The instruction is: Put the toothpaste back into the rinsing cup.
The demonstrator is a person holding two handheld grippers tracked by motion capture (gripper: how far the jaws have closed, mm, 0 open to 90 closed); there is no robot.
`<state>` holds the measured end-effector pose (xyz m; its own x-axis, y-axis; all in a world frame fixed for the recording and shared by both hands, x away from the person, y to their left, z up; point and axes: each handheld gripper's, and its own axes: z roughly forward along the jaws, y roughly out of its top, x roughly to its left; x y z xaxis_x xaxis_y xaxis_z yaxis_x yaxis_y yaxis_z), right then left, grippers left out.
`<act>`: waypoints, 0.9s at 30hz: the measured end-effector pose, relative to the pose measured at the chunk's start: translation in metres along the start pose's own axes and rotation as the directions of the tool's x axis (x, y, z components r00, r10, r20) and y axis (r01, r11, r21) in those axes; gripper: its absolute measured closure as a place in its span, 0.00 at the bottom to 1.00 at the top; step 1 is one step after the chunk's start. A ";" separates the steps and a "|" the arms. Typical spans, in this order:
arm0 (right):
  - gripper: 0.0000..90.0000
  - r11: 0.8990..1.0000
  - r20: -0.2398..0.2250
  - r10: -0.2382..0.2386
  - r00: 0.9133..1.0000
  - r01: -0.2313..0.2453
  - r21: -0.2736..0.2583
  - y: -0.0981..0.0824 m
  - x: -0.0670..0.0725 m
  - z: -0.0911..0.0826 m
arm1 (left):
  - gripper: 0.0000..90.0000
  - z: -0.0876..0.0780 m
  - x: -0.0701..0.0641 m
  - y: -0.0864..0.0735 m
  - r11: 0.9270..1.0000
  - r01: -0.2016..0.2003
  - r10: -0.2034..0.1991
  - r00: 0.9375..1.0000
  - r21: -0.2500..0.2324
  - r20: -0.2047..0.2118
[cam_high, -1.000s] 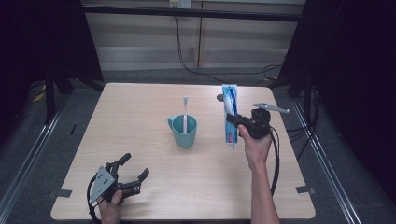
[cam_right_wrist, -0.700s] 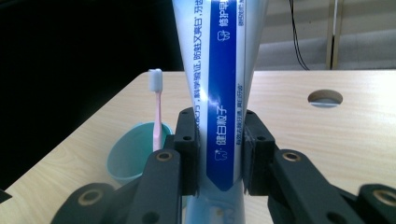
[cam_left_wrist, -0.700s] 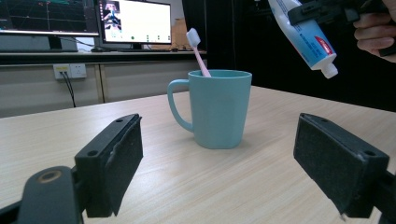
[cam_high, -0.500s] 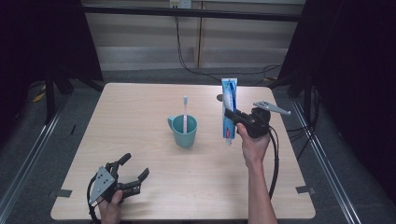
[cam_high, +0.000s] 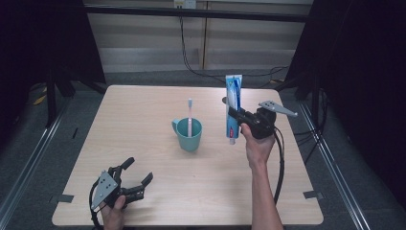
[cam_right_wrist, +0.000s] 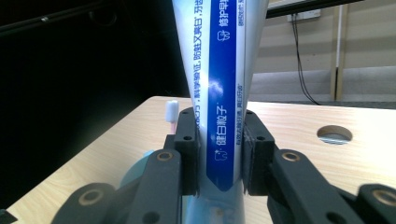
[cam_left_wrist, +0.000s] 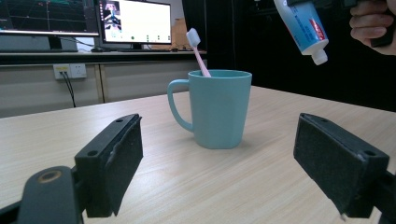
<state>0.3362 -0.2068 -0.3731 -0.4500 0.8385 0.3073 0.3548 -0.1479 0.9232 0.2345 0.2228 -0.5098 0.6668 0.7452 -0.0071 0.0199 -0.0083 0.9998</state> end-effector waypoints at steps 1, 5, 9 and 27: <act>0.80 1.000 -0.005 0.002 1.000 -0.002 0.001 0.000 0.000 0.001 | 0.17 0.000 0.000 0.000 1.000 0.000 0.000 1.000 0.000 0.000; 0.80 1.000 -0.017 0.000 1.000 -0.001 -0.004 0.002 0.003 0.005 | 0.17 0.000 0.000 0.000 1.000 0.000 0.000 1.000 0.000 0.000; 0.80 1.000 -0.031 -0.001 1.000 0.001 -0.001 0.004 0.007 0.010 | 0.17 0.000 0.000 0.000 1.000 0.000 0.000 1.000 0.000 0.000; 0.80 1.000 -0.092 -0.024 0.995 0.025 0.017 0.013 0.027 0.037 | 0.17 0.000 0.000 0.000 1.000 0.008 -0.008 1.000 -0.001 0.001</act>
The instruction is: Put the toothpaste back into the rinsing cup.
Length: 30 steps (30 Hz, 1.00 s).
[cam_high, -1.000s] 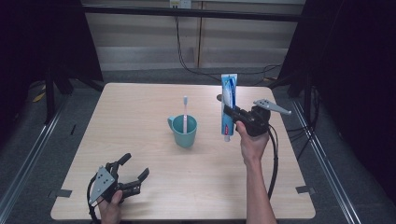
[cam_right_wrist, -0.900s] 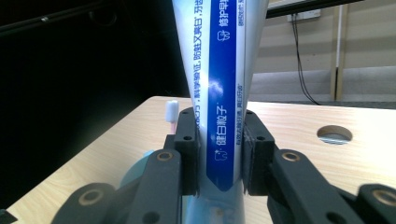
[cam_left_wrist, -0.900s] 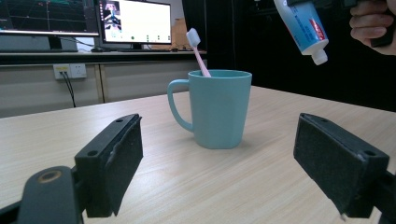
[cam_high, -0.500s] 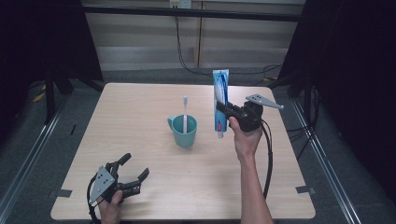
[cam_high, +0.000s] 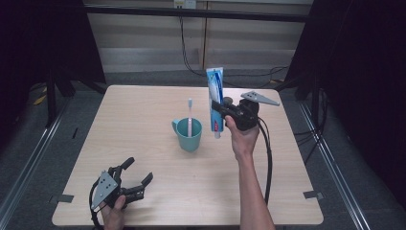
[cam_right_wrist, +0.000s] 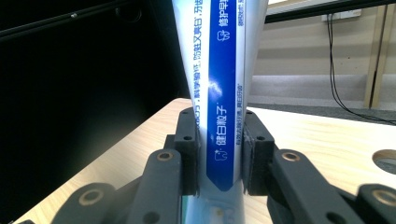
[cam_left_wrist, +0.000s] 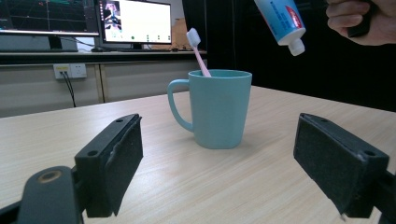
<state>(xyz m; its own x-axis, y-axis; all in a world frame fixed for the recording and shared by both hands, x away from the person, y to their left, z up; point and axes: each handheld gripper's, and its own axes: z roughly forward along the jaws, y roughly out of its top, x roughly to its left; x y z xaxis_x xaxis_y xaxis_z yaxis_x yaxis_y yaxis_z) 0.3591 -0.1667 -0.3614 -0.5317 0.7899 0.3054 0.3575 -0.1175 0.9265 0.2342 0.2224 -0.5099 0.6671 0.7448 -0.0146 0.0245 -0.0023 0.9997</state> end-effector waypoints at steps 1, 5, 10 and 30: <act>0.81 1.000 -0.003 0.000 1.000 0.000 -0.003 0.001 0.001 0.002 | 0.17 0.000 0.000 0.000 1.000 0.005 -0.005 1.000 -0.004 -0.001; 0.81 1.000 -0.016 -0.010 1.000 0.010 -0.004 0.003 0.006 0.009 | 0.17 0.000 0.000 0.000 1.000 0.001 -0.001 1.000 -0.001 0.000; 0.80 1.000 -0.028 -0.022 0.999 0.022 0.002 0.000 0.011 0.016 | 0.17 0.000 0.000 0.000 1.000 0.001 -0.001 1.000 -0.001 0.000; 0.80 0.998 -0.075 -0.042 0.996 0.044 0.033 0.007 0.025 0.060 | 0.17 0.000 0.000 0.000 1.000 0.002 -0.002 1.000 -0.006 0.005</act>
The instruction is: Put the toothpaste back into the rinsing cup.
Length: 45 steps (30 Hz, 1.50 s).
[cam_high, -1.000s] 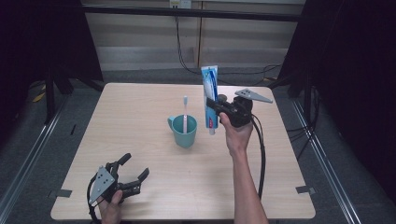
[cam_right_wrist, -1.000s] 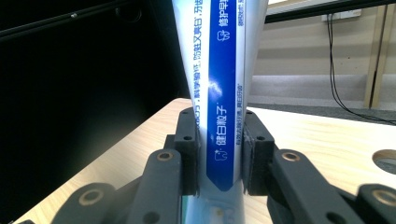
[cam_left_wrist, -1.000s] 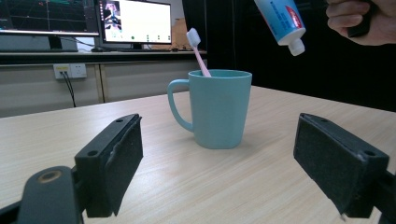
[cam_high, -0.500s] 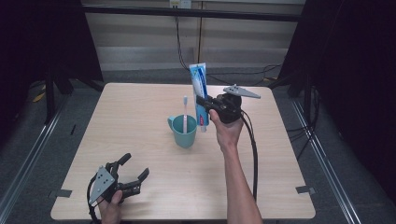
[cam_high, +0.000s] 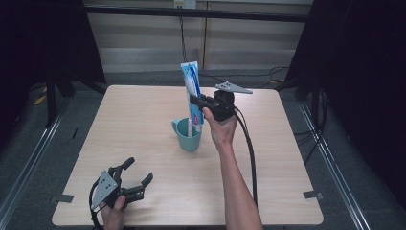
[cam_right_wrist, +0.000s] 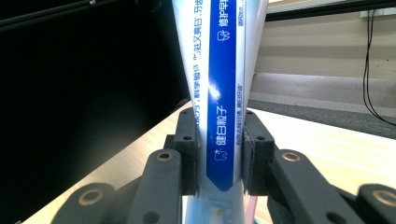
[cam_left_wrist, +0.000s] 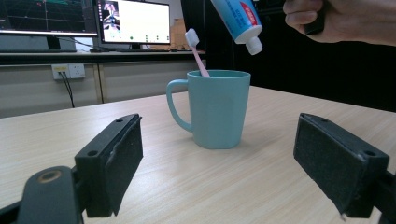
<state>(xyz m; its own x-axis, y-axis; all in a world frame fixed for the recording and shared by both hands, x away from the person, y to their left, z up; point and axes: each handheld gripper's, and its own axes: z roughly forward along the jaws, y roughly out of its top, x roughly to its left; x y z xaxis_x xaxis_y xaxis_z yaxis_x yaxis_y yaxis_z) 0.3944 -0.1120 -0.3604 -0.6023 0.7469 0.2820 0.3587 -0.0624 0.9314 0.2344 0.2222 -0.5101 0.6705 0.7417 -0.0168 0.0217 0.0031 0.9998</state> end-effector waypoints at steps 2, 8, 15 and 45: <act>0.80 1.000 0.001 0.005 1.000 -0.005 0.008 -0.001 -0.001 0.004 | 0.17 0.000 0.000 0.000 1.000 0.000 0.000 1.000 0.000 0.001; 0.80 1.000 -0.002 0.008 1.000 -0.008 0.020 -0.003 0.000 0.016 | 0.17 0.000 0.000 0.000 1.000 0.000 0.000 1.000 -0.001 0.005; 0.80 0.999 -0.019 0.001 1.000 0.000 0.036 -0.008 0.003 0.026 | 0.17 0.000 0.000 0.000 1.000 0.001 -0.001 1.000 -0.002 0.011; 0.79 0.996 -0.008 0.018 1.000 -0.018 0.088 -0.042 -0.006 0.037 | 0.17 0.000 0.001 0.000 1.000 -0.010 0.010 1.000 -0.001 0.012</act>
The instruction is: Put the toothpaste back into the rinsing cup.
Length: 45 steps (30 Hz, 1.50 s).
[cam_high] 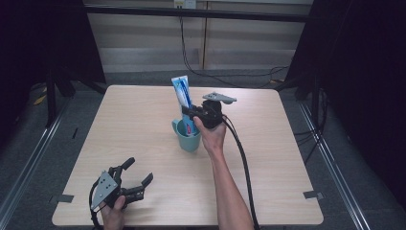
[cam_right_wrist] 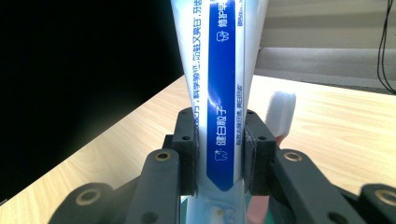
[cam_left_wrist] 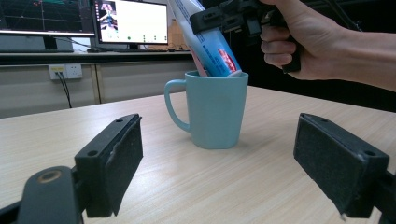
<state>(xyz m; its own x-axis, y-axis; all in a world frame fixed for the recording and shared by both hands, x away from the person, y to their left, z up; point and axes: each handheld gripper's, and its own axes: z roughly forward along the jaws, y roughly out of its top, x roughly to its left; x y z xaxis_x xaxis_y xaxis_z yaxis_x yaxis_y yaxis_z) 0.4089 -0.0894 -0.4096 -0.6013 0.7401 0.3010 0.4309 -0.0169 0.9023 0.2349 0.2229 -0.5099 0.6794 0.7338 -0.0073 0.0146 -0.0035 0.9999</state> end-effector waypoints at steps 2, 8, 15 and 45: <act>0.79 1.000 0.003 -0.003 1.000 0.003 0.006 -0.002 0.000 0.001 | 0.17 0.000 0.000 0.000 1.000 0.000 0.000 1.000 0.000 0.000; 0.79 1.000 0.004 -0.002 1.000 0.002 0.017 -0.009 -0.001 0.002 | 0.17 0.000 0.000 0.000 1.000 0.000 0.000 1.000 0.000 0.001; 0.79 1.000 0.010 -0.004 1.000 0.004 0.029 -0.017 -0.003 0.004 | 0.17 0.000 0.000 0.000 1.000 -0.003 0.003 1.000 0.005 0.001; 0.73 0.994 -0.005 -0.037 0.999 0.037 0.106 -0.031 -0.003 -0.001 | 0.17 0.000 0.000 0.000 1.000 0.002 -0.002 1.000 0.004 0.001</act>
<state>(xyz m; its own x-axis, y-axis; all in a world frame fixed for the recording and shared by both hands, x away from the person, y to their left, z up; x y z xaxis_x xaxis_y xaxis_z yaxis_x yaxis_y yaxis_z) 0.3964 -0.0918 -0.4384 -0.6202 0.7369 0.2689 0.4770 0.0822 0.8750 0.2347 0.2229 -0.5098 0.6801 0.7331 -0.0094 0.0189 -0.0047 0.9998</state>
